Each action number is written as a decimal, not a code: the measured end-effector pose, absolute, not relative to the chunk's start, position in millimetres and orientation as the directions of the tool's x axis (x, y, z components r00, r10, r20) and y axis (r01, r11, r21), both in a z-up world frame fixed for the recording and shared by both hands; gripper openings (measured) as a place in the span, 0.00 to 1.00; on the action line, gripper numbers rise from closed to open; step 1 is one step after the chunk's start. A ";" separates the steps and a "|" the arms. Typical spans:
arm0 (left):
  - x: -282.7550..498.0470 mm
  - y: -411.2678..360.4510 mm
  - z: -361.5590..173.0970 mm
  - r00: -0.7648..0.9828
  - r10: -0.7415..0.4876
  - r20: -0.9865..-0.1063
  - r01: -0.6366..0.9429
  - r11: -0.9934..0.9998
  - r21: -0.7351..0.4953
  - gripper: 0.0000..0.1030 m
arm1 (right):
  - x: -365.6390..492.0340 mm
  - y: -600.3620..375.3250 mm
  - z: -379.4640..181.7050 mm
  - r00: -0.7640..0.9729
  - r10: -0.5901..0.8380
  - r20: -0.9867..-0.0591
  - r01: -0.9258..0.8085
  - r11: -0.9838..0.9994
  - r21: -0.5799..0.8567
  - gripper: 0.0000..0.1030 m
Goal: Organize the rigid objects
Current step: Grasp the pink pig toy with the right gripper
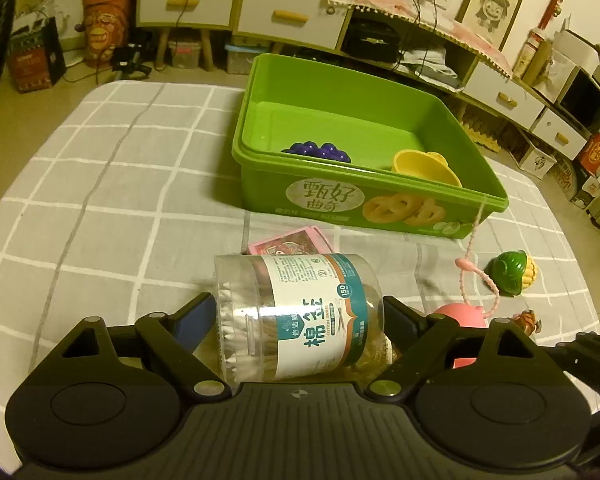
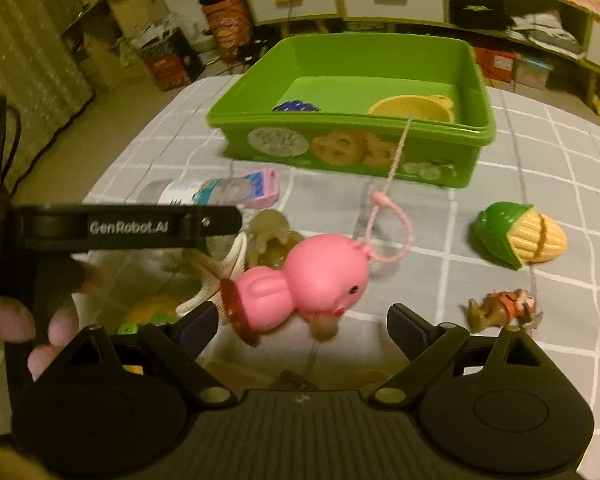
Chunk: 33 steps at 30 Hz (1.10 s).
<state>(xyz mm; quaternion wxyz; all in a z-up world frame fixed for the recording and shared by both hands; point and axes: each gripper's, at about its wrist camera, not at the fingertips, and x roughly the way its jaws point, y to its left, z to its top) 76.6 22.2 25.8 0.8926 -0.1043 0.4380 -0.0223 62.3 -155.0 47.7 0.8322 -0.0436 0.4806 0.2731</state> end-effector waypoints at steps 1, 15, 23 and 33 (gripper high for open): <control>76.0 22.8 26.0 0.616 -0.131 -0.777 -0.051 0.977 -0.206 0.86 | 61.5 -152.5 46.7 0.388 0.409 -0.826 -0.506 0.844 0.180 0.68; 73.5 34.0 32.0 0.622 -0.132 -0.772 -0.056 0.976 -0.211 0.85 | 70.6 -137.6 34.6 0.391 0.378 -0.840 -0.530 0.838 0.130 0.68; 73.3 34.0 33.8 0.628 -0.132 -0.767 -0.044 0.978 -0.204 0.85 | 72.7 -126.7 31.4 0.424 0.359 -0.832 -0.551 0.831 0.078 0.66; 72.6 37.7 41.1 0.639 -0.153 -0.754 -0.039 0.972 -0.230 0.85 | 70.4 -132.3 36.4 0.423 0.377 -0.824 -0.540 0.835 0.104 0.65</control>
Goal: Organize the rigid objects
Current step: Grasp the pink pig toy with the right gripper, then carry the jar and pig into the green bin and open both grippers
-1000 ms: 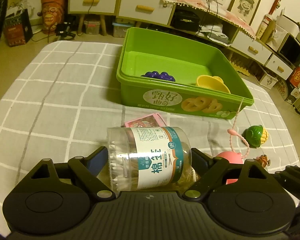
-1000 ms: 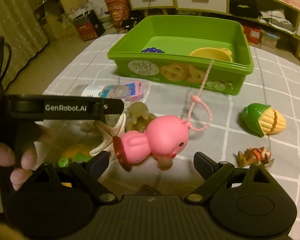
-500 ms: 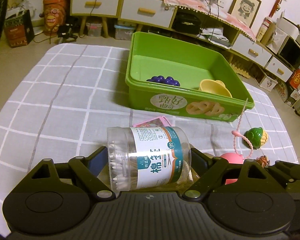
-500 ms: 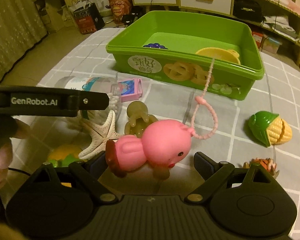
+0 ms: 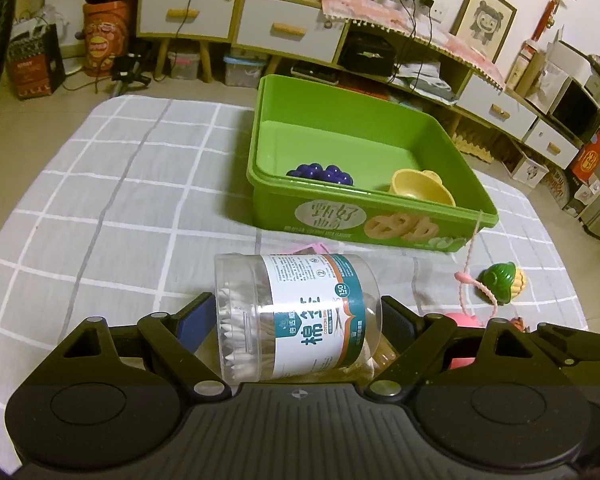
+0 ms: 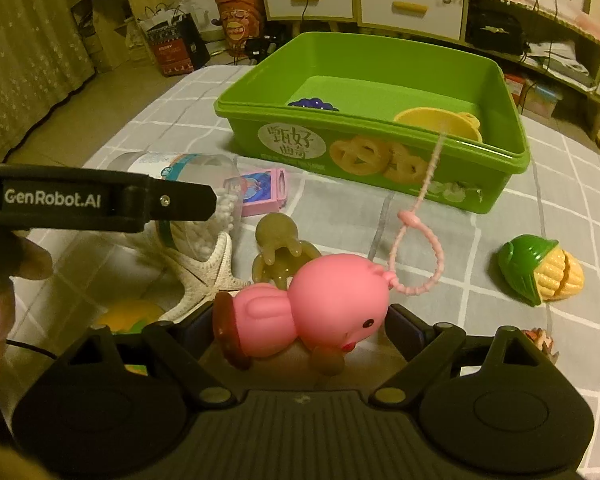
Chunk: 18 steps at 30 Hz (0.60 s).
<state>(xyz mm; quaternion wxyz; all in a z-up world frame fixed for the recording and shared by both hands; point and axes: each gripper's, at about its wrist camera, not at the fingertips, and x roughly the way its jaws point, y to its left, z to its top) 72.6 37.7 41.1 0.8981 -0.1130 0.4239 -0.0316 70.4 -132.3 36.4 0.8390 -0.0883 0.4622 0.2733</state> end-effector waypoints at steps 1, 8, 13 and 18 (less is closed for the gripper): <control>72.5 38.1 41.9 0.640 -0.154 -0.753 -0.039 0.972 -0.232 0.85 | 69.8 -133.4 38.5 0.423 0.384 -0.821 -0.540 0.834 0.112 0.65; 73.0 41.0 48.1 0.649 -0.162 -0.743 -0.039 0.968 -0.246 0.85 | 69.8 -142.2 55.3 0.431 0.425 -0.796 -0.511 0.842 0.173 0.65; 73.8 44.0 53.1 0.655 -0.174 -0.735 -0.035 0.965 -0.260 0.85 | 77.8 -157.5 64.8 0.436 0.461 -0.773 -0.455 0.854 0.252 0.65; 75.7 47.0 58.2 0.667 -0.181 -0.723 -0.037 0.961 -0.275 0.85 | 88.2 -173.6 74.1 0.454 0.478 -0.752 -0.395 0.864 0.311 0.65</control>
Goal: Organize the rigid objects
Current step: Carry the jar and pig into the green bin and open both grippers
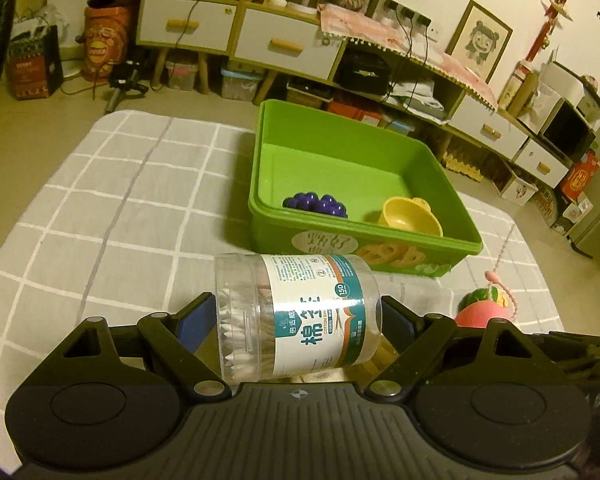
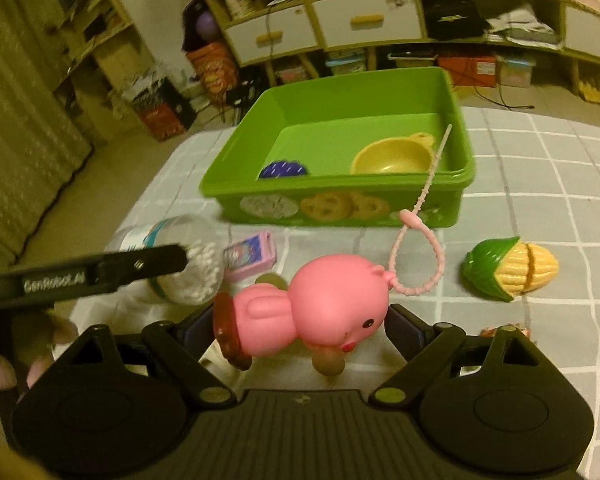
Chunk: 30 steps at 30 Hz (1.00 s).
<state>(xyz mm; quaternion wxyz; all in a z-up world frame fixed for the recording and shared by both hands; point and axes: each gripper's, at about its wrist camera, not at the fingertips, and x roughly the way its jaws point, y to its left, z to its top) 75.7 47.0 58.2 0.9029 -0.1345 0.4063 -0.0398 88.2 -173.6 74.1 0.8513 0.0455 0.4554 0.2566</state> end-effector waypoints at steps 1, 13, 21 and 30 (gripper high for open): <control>76.1 47.4 59.3 0.669 -0.182 -0.721 -0.037 0.960 -0.278 0.85 | 90.2 -176.3 75.8 0.458 0.482 -0.747 -0.385 0.865 0.322 0.65; 91.7 52.3 74.0 0.698 -0.169 -0.696 -0.038 0.961 -0.272 0.85 | 122.2 -202.3 102.3 0.539 0.496 -0.680 -0.287 0.868 0.406 0.64; 130.7 41.2 90.4 0.722 -0.179 -0.669 -0.014 0.962 -0.272 0.85 | 151.3 -201.0 109.6 0.606 0.490 -0.627 -0.245 0.864 0.439 0.65; 188.9 30.6 75.0 0.710 -0.200 -0.675 0.000 0.959 -0.284 0.85 | 176.5 -185.0 92.9 0.637 0.424 -0.643 -0.235 0.902 0.361 0.65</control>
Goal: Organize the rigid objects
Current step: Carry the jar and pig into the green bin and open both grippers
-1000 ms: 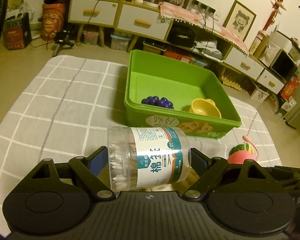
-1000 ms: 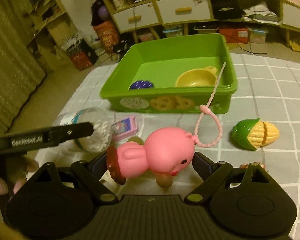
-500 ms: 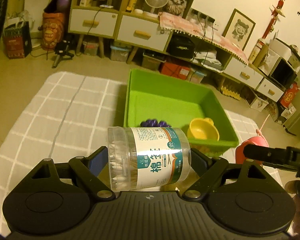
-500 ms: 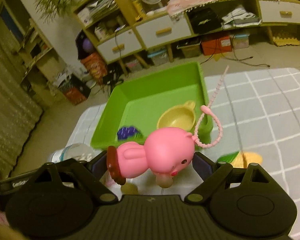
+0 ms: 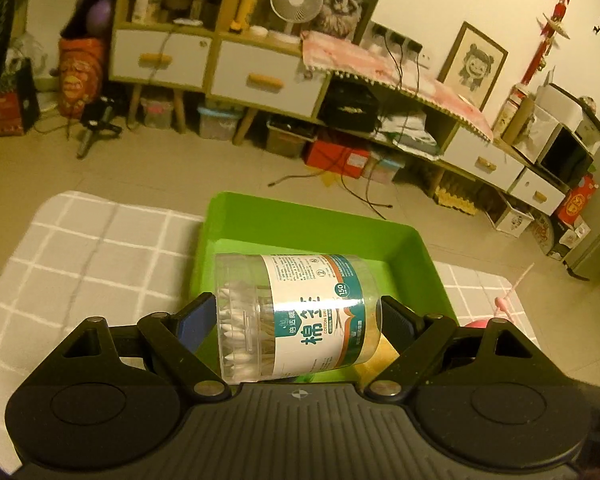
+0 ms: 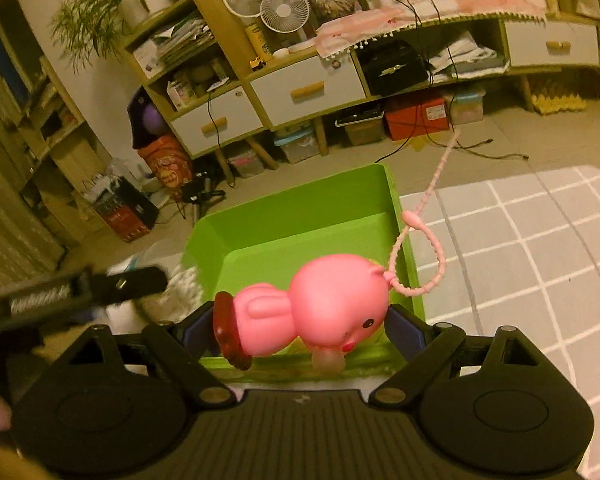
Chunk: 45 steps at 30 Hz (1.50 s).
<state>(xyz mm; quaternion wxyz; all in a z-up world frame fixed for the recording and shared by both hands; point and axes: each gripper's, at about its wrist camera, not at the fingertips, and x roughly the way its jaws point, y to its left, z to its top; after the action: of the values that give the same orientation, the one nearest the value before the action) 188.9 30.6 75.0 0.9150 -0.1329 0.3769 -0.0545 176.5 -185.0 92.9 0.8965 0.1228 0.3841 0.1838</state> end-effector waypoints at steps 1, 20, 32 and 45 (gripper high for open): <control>194.0 28.5 71.9 0.706 -0.205 -0.678 0.005 0.958 -0.285 0.85 | 178.6 -182.5 90.9 0.637 0.418 -0.647 -0.240 0.906 0.349 0.65; 257.3 11.0 25.8 0.566 -0.203 -0.799 -0.047 0.960 -0.277 0.85 | 200.3 -160.6 61.9 0.640 0.322 -0.697 -0.272 0.944 0.187 0.64; 254.7 -1.1 25.9 0.552 -0.211 -0.807 0.000 0.967 -0.253 0.87 | 198.6 -154.7 61.4 0.637 0.311 -0.706 -0.288 0.945 0.156 0.64; 241.7 7.2 46.1 0.605 -0.192 -0.773 -0.011 0.968 -0.249 0.97 | 180.6 -157.7 74.8 0.638 0.343 -0.689 -0.290 0.936 0.198 0.70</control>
<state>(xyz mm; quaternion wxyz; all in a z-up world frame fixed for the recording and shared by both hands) 241.7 7.2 46.1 0.8883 -0.1149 0.4417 -0.0509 180.6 -157.7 74.8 0.9043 0.0346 0.3879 0.1750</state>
